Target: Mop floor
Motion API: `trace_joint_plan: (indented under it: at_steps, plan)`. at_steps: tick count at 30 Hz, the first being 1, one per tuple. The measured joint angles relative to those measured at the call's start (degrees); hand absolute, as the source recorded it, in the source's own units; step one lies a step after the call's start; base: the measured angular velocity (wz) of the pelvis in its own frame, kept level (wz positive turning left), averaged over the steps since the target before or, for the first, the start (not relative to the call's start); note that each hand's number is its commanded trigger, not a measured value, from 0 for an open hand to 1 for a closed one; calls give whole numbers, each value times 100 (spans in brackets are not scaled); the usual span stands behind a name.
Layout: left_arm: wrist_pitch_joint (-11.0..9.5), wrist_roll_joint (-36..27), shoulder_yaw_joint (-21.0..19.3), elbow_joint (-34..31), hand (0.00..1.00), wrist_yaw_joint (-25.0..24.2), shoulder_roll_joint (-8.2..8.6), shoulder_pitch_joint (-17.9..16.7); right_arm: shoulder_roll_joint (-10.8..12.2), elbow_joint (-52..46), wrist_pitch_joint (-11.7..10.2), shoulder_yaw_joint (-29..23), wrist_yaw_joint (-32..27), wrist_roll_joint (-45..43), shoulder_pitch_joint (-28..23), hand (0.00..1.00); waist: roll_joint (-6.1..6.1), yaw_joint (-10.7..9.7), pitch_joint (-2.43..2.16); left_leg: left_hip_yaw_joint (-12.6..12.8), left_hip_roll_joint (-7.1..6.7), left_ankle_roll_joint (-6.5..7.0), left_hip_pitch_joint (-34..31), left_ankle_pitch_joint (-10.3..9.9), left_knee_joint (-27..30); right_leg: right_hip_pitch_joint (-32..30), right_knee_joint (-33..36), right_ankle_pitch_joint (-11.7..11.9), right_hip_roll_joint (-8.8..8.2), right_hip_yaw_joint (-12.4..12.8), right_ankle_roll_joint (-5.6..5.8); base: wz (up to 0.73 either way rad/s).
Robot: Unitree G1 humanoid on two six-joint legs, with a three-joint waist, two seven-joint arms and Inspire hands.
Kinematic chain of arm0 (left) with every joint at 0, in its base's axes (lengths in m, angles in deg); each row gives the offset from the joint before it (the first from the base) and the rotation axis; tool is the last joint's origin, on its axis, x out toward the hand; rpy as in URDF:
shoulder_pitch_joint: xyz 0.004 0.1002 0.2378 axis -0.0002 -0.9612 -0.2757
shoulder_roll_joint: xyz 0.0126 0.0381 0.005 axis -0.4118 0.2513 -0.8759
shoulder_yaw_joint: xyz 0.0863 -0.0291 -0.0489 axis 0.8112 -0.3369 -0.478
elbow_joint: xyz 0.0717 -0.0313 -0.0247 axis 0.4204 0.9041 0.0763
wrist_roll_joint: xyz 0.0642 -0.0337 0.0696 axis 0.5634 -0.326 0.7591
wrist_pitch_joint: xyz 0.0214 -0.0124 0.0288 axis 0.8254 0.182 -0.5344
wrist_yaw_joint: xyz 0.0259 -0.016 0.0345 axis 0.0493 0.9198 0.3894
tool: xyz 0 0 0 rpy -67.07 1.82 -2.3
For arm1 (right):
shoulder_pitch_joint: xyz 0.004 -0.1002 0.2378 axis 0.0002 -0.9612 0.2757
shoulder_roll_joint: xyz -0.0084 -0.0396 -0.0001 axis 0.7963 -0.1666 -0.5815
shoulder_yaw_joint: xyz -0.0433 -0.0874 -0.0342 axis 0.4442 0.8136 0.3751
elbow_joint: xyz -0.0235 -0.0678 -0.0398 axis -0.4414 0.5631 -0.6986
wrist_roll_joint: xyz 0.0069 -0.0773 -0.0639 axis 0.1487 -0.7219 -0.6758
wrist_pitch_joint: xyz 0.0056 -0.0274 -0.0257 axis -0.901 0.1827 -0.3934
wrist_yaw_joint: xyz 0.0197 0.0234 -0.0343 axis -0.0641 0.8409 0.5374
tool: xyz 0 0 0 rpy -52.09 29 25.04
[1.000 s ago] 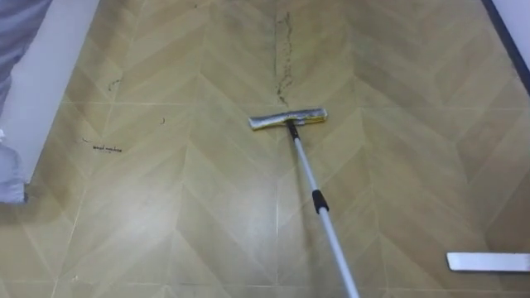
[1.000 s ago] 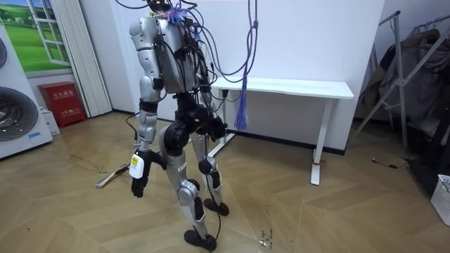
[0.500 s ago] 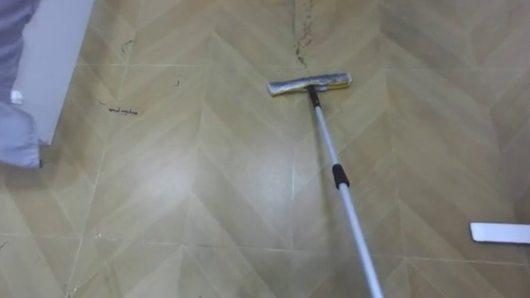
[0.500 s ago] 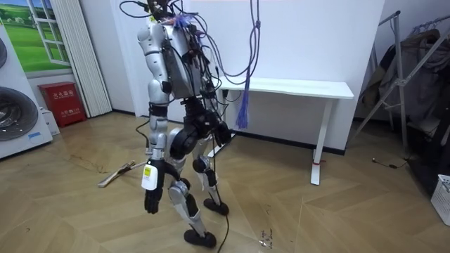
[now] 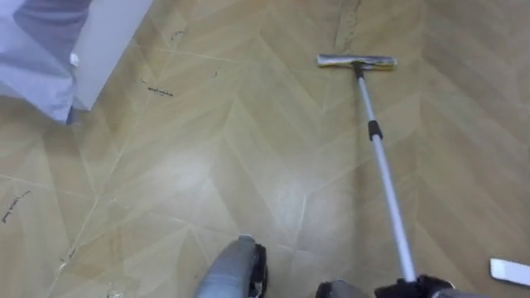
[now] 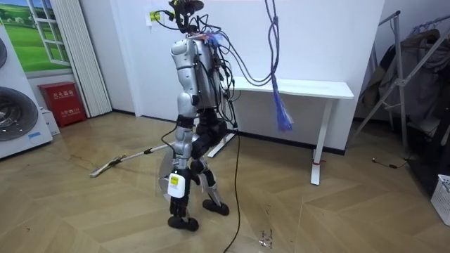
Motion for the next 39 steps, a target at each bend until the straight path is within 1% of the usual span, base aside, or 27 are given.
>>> trace_joint_plan:
  at_steps: [2,3,4,6,7,9,11,12,13,15,17,18,19,21,23,24,25,27,28,29,30,31,32,33,34,36,39]
  plan:
    - [3,145,-4,-73,0,-19,43,-41,-122,195,11,4,7,-158,-379,100,49,-89,-43,118,-119,176,247,-112,-254,189,-241,163,-54,164,56,12]
    - [5,162,0,-109,0,-12,53,-44,-207,222,35,82,-54,-367,-630,100,116,-144,-64,178,-150,224,305,-271,-255,68,11,355,-59,334,207,-19]
    - [0,168,-2,-153,0,7,59,-73,-255,231,50,181,-156,-452,-874,100,216,-197,-102,186,-148,253,318,-384,-205,-239,525,769,-71,368,281,-23]
    - [-56,152,4,-337,0,81,33,-78,-206,211,144,238,-232,-460,-1158,100,335,-340,-117,150,-132,290,415,-583,-201,-728,1267,1453,-38,422,351,-18]
    - [-122,138,5,-467,0,173,29,-83,-126,123,191,249,-280,-472,-1310,100,362,-416,-100,151,-132,302,493,-655,-256,-1048,1298,1418,-33,527,356,-14]
    - [-211,135,23,-486,0,253,90,8,-17,99,191,211,-347,-601,-1351,100,440,-557,-36,152,-130,288,651,-768,-367,-1514,720,1334,-81,525,355,-17]
    - [-213,115,40,-493,0,302,136,41,105,91,191,182,-417,-685,-1362,100,441,-662,-33,187,-137,231,895,-904,-518,-1657,-596,1504,-143,495,293,-11]
    - [-203,132,102,-491,0,307,152,35,140,73,208,132,-423,-814,-1317,100,446,-669,-32,180,-131,159,1052,-1044,-531,-1643,-1141,1877,-148,478,249,-9]
    - [-144,130,123,-486,0,307,182,19,133,23,265,53,-469,-955,-1235,100,422,-631,-11,169,-77,53,1222,-1172,-539,-1517,-1175,2021,-130,355,164,-18]
    - [-55,97,113,-477,0,314,154,3,111,14,426,-72,-559,-1266,-835,100,416,-544,-10,67,-6,-64,1345,-1248,-365,-1366,-1112,1926,2,262,-43,-30]
    - [-4,98,115,-477,0,399,115,31,36,63,576,-174,-653,-1600,-236,100,385,-522,15,-61,112,-259,1155,-1100,452,-1242,-877,1646,97,228,-155,-12]
    - [1,82,122,-479,0,492,97,62,-48,57,581,-152,-723,-1645,145,100,312,-416,57,-149,185,-357,895,-816,1167,-1156,-638,1386,165,225,-212,-15]
    - [0,65,153,-500,0,585,75,95,-59,29,565,-25,-771,-1569,522,100,233,-257,89,-246,236,-389,634,-367,1900,-1094,-426,1169,246,236,-293,-17]
    - [2,86,226,-512,0,680,53,199,-168,-85,405,191,-793,-1439,1038,100,98,-88,138,-301,263,-459,85,-45,2675,-1075,-162,905,285,211,-367,3]
    - [2,84,223,-558,0,685,51,268,-252,-235,178,227,-784,-1429,1398,100,-42,82,226,-220,265,-420,-371,-100,2610,-1006,-12,702,302,213,-422,4]
    - [24,85,221,-571,0,674,51,235,-200,-359,84,319,-774,-1422,1601,100,-122,199,257,-166,262,-339,-524,-153,2128,-867,-34,613,361,212,-446,-11]
    - [64,97,220,-650,0,659,52,173,-146,-407,0,334,-730,-1424,1735,100,-211,266,246,-145,229,-336,-625,-154,1398,-729,-88,498,381,202,-451,-4]
    - [52,97,219,-753,0,589,68,56,-141,-410,-14,340,-684,-1387,1743,100,-186,281,232,-137,201,-366,-656,-87,143,-369,-333,347,404,52,-414,21]
    - [37,99,211,-757,0,510,55,41,-145,-410,0,357,-665,-1395,1577,100,-183,303,220,-98,198,-239,-635,199,-358,-49,-562,271,425,1,-354,26]
    - [47,95,217,-751,0,473,54,22,-154,-383,-5,409,-656,-1395,1471,100,-175,302,207,-72,202,-164,-591,336,-476,118,-714,251,423,-18,-316,28]
    - [42,102,218,-739,0,372,56,12,-208,-344,-7,458,-651,-1400,1156,100,-169,286,148,37,174,55,-414,386,-562,398,-931,197,368,-49,-209,48]
    - [40,118,220,-704,0,330,89,41,-323,-298,-7,454,-661,-1465,796,100,-142,251,111,95,23,257,-277,275,-546,522,-807,185,238,-25,-132,56]
    - [37,136,224,-700,0,325,103,80,-386,-236,-5,454,-678,-1561,640,100,-133,228,106,154,-54,326,-199,192,-539,519,-629,235,137,-24,-35,62]
    - [7,138,242,-678,0,320,124,112,-502,-92,-5,455,-751,-1634,356,100,-46,159,75,186,-195,430,-39,45,-504,468,-255,430,-22,-3,250,45]
    - [-30,132,236,-678,0,333,129,99,-583,-25,-4,451,-856,-1738,13,100,75,87,-10,152,-297,506,124,-104,-487,401,103,763,-40,88,395,40]
    - [-41,112,238,-703,0,416,113,74,-640,-31,-4,451,-1002,-1752,-446,100,296,-17,-111,-66,-408,512,397,-303,-627,246,464,1065,-24,149,447,13]
    - [-63,107,219,-738,0,518,83,54,-408,-103,-5,436,-1212,-1678,-912,100,435,-172,-88,-161,-448,507,846,-318,-1117,-525,327,1007,-2,380,430,-3]
